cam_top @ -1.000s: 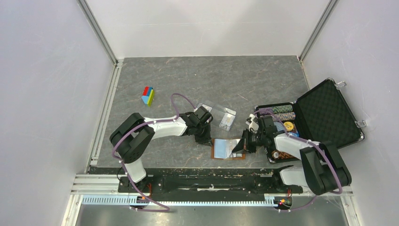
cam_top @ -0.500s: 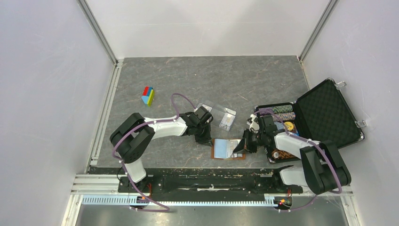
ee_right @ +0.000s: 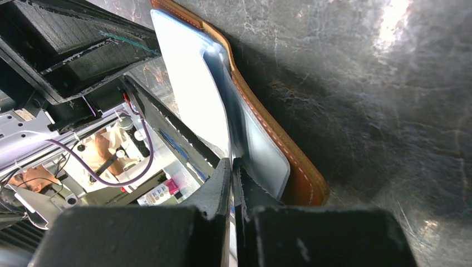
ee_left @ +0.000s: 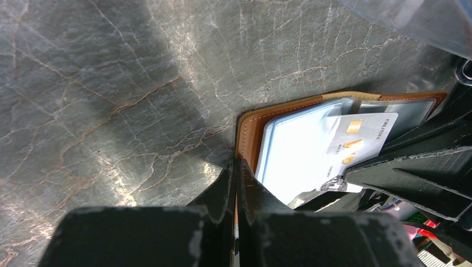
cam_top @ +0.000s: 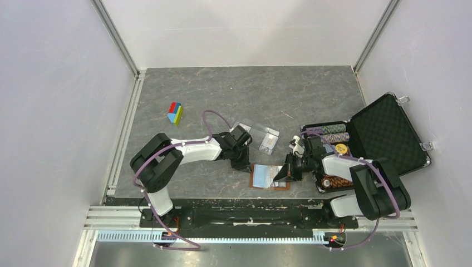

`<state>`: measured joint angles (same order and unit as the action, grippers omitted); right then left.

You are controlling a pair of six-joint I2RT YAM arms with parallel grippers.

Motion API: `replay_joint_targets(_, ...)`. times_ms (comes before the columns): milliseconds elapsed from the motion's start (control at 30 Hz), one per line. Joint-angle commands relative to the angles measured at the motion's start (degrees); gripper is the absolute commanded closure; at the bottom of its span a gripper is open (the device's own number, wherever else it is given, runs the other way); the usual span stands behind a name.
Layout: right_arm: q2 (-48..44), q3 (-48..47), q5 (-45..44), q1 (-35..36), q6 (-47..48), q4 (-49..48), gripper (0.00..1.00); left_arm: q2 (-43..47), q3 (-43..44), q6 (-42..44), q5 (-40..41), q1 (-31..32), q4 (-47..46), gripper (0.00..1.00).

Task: Put the credit cards into the card holder
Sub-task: Insert the credit card into the card holder.

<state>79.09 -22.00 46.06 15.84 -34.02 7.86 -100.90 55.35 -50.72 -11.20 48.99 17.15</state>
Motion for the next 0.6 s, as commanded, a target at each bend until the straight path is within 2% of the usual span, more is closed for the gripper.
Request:
replay_joint_targets(0,1.7,-0.2,-1.3,0.1,0.5,-2.3,1.00,-1.7,0.8,0.7,1.0,0.7,1.3,0.98)
replay_joint_targets(367,1.5,2.5,-4.5,0.8,-3.9,-13.0,1.00,-1.2,0.5,0.3,1.2,0.8,1.4,0.98)
replay_joint_targets(567,4.3,2.7,-4.4,3.8,-4.5,-15.2,0.99,-0.9,0.6,0.2,1.3,0.8,1.7,0.98)
